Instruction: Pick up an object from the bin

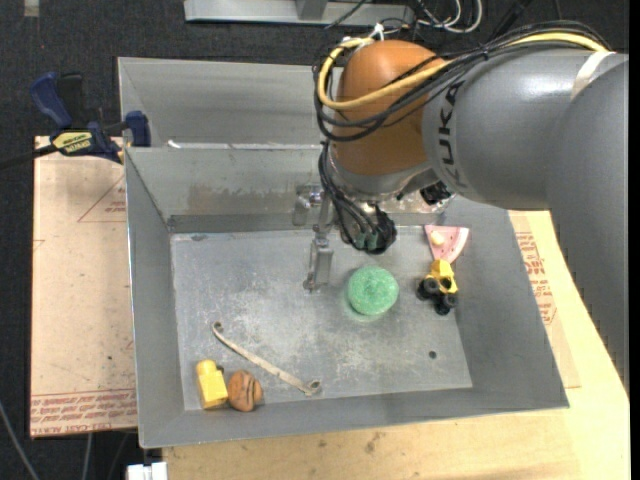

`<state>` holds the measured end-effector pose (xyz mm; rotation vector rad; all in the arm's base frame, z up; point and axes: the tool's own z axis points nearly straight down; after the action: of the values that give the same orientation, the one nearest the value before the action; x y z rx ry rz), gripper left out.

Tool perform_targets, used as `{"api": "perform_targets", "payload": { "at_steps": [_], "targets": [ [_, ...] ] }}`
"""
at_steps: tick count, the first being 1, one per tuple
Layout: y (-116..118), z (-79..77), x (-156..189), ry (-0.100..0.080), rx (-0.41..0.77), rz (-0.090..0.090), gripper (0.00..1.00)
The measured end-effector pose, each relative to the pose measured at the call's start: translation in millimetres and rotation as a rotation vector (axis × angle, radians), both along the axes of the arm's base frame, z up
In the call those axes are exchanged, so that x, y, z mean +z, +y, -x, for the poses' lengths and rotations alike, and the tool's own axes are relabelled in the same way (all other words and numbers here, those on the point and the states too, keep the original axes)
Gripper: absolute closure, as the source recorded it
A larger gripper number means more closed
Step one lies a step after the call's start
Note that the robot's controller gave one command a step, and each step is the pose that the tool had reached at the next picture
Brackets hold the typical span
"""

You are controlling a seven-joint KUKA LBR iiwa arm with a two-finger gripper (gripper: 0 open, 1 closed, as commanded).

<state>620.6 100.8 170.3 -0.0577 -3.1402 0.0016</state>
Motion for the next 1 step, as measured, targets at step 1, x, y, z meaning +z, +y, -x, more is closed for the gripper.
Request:
{"api": "perform_targets", "payload": {
  "at_steps": [1],
  "targets": [
    [4.5, -1.8, 3.4, 0.000, 0.002, -0.002, 0.00]
  ]
}}
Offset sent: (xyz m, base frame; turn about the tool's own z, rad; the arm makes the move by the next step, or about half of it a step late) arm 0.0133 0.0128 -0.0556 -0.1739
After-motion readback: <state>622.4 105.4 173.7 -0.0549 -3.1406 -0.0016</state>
